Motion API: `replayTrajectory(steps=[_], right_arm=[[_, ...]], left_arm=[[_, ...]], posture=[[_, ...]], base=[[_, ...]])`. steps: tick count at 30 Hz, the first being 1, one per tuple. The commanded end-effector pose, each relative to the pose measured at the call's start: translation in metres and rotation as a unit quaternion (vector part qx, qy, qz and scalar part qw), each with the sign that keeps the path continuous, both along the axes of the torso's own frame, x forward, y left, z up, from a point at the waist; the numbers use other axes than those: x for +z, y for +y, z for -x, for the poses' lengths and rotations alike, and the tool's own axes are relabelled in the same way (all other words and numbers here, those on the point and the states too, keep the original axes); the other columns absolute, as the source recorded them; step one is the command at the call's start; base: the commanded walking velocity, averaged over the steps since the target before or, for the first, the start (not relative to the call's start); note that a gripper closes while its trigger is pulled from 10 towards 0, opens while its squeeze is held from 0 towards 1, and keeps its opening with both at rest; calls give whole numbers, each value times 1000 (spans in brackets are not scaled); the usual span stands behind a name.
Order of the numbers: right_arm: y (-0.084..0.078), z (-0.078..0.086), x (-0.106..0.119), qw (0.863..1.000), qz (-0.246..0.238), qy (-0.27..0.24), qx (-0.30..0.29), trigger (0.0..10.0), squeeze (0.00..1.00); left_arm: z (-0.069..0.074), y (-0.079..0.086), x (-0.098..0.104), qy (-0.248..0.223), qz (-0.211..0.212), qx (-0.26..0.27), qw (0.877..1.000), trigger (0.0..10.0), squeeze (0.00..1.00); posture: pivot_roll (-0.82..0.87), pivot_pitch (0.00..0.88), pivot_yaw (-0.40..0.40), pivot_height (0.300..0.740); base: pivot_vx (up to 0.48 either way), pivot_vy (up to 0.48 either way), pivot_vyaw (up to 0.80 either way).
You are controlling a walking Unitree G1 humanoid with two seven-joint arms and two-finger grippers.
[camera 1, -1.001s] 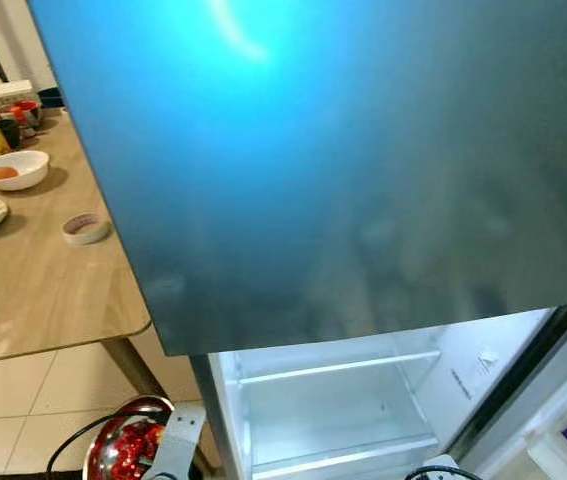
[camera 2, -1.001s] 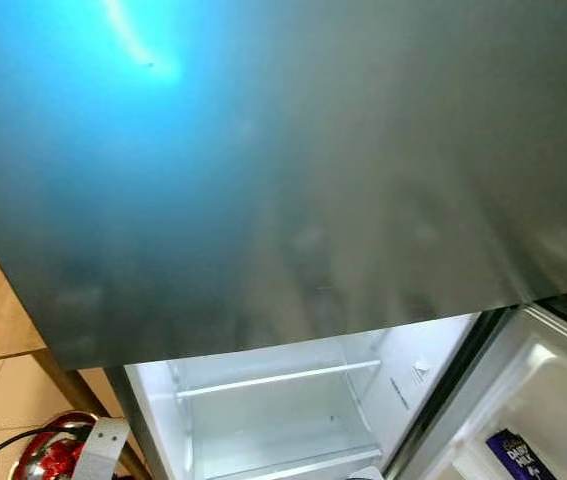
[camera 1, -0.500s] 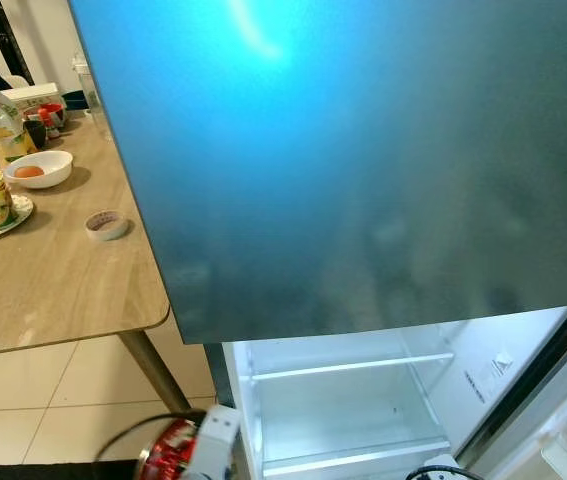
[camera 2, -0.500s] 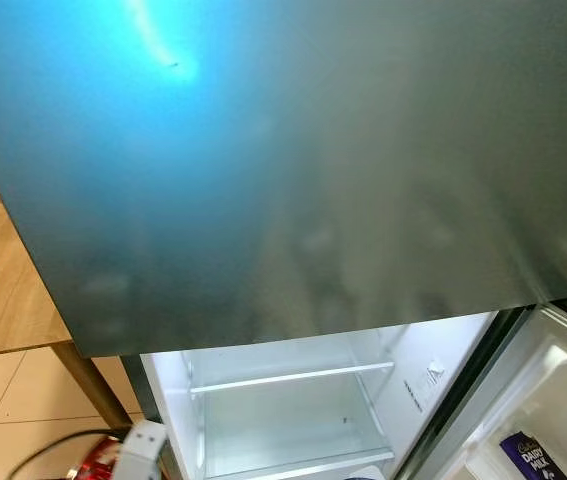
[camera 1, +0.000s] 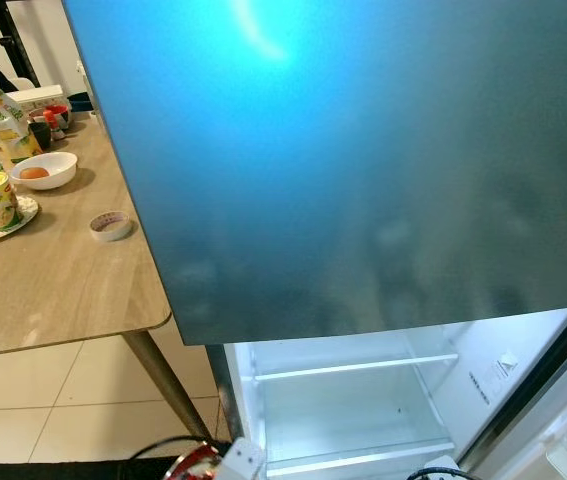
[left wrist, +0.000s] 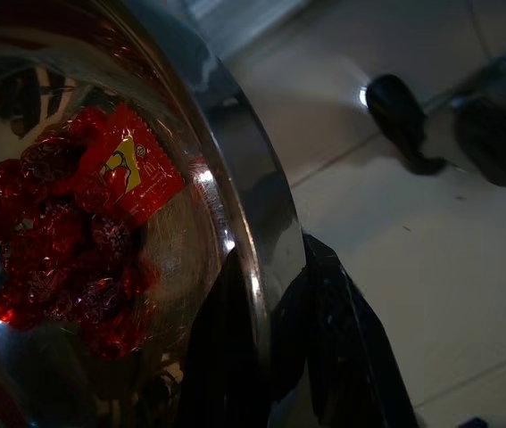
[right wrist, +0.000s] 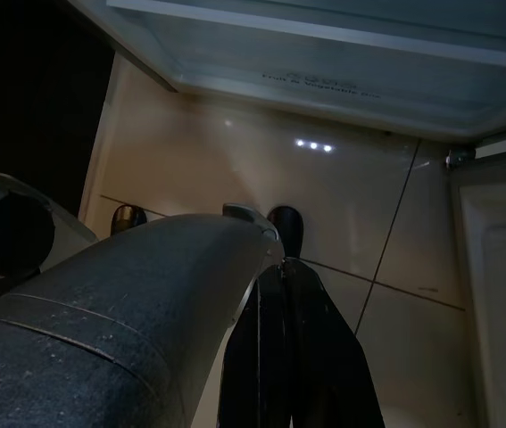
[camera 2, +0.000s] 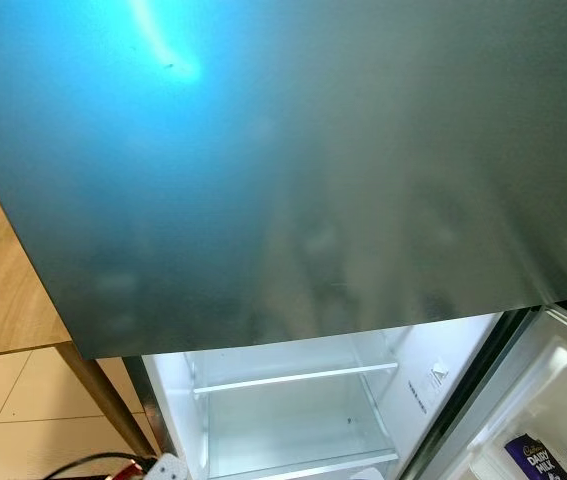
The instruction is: Restocking fridge
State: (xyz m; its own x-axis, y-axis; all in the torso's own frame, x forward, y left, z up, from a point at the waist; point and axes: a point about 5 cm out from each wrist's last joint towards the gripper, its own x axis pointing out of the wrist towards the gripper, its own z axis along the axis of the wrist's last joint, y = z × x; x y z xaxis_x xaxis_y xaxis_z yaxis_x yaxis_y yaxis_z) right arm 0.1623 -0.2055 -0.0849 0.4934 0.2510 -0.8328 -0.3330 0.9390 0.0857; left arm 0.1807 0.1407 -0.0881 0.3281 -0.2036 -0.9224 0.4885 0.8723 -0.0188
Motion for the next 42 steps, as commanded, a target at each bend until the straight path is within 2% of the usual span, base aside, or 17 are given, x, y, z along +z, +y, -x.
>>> replayTrajectory(steps=[1,5,13,15,18,19,22,26,31,33,34,37,40,42], right_arm=[[0,0,0,1000,-2,-3,-3,10000,0],[1,1,0,1000,-3,-2,-2,10000,0],[2,1,0,1000,-3,-3,-2,10000,0],[2,0,0,1000,-3,-4,-1,10000,0],[2,0,0,1000,-3,-4,-1,10000,0],[2,0,0,1000,-2,-5,-1,10000,0],[2,0,0,1000,-2,-5,0,10000,0],[2,0,0,1000,-2,-6,-1,10000,0],[2,0,0,1000,-2,-6,-1,10000,0],[2,0,0,1000,-1,-6,0,10000,0],[2,0,0,1000,-1,-6,0,10000,0],[1,-1,0,1000,1,-7,0,10000,0],[1,-1,1,1000,2,-8,-1,10000,0],[-1,-3,1,1000,9,-11,-4,10000,0]], left_arm=[[-2,-2,1,-10,-11,-37,999,10000,0],[-8,-8,4,-28,-13,-79,996,10000,0],[-18,-17,11,-51,-13,-111,992,10000,0],[-30,-29,19,-84,-12,-148,985,10000,0],[-33,-33,22,-96,-11,-164,982,10000,0],[-38,-46,28,-113,4,-203,973,10000,0],[-38,-50,30,-118,9,-216,969,10000,0],[-40,-67,37,-141,19,-284,948,10000,0],[-40,-72,40,-156,22,-313,937,10000,0],[-40,-76,43,-168,27,-335,927,10000,0],[-40,-76,43,-168,27,-335,927,10000,0],[-42,-79,47,-188,15,-362,913,10000,0],[-44,-79,49,-198,8,-370,908,10000,0],[-51,-84,57,-243,-3,-397,885,10000,0]], posture=[[-68,16,31,740],[-65,18,34,740],[-65,18,34,740],[-67,18,33,740],[-67,18,33,740],[-67,16,32,740],[-67,16,32,740],[-69,15,33,740],[-68,15,33,740],[-68,15,33,740],[-68,15,33,740],[-69,10,31,740],[-69,10,31,740],[-69,6,28,740]], base=[[0,0,0],[0,0,0],[0,0,0],[0,0,0],[0,0,0],[0,0,0],[0,0,0],[0,0,0],[0,0,0],[0,0,0],[0,0,0],[0,0,0],[0,0,0],[0,0,0]])
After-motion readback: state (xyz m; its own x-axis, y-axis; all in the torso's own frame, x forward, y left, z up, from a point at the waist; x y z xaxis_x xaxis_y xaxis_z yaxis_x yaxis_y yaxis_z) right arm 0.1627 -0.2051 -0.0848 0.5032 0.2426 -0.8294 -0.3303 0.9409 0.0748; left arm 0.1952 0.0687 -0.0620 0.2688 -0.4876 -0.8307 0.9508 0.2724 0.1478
